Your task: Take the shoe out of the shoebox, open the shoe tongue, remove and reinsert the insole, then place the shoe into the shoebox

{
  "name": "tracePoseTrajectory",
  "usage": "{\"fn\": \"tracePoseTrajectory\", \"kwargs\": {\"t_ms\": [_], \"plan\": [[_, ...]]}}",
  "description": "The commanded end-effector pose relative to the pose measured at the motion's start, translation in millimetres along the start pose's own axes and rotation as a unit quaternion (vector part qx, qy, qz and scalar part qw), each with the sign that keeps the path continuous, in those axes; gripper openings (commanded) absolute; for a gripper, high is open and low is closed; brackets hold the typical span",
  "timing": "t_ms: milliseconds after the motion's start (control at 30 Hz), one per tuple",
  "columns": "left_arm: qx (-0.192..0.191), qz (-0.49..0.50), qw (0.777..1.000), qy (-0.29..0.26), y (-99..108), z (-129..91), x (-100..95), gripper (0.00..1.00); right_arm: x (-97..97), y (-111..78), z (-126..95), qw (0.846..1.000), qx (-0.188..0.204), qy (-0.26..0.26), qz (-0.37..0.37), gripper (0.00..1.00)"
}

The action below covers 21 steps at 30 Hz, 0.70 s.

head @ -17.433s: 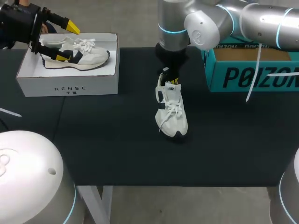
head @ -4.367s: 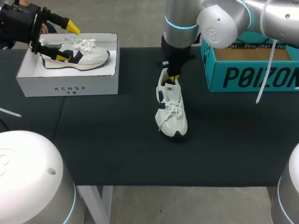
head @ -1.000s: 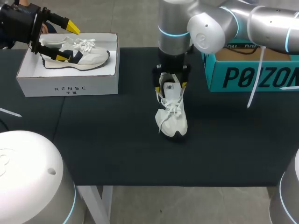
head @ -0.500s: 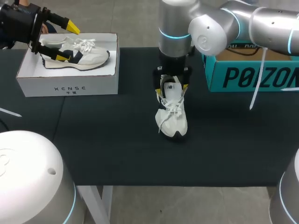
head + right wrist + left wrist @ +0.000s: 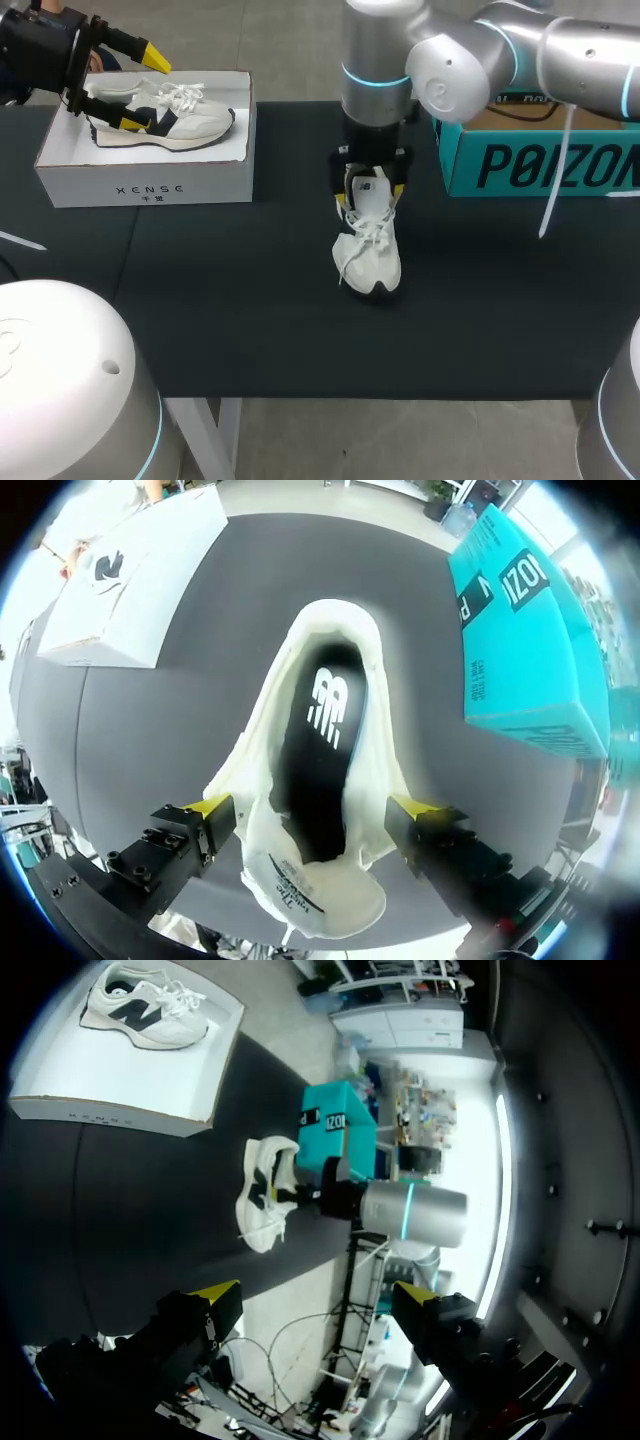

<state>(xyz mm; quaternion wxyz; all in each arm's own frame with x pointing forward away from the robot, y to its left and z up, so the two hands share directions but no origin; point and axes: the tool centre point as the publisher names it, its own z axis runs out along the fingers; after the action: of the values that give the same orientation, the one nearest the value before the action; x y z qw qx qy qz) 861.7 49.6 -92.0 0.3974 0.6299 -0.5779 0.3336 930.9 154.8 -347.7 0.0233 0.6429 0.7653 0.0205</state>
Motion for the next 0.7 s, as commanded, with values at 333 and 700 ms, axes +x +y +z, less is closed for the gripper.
{"fn": "tracePoseTrajectory", "kwargs": {"t_ms": [333,700], "plan": [[-0.001,0.0,1.0,-0.001,-0.5,0.1,0.3,1.0,-0.9,-9.9,-4.4,1.0,-0.001,-0.003,0.008,1.0],[-0.001,0.0,1.0,-0.001,-0.5,0.1,0.3,1.0,1.1,-15.1,-7.8,1.0,0.001,-0.004,0.019,1.0]]}}
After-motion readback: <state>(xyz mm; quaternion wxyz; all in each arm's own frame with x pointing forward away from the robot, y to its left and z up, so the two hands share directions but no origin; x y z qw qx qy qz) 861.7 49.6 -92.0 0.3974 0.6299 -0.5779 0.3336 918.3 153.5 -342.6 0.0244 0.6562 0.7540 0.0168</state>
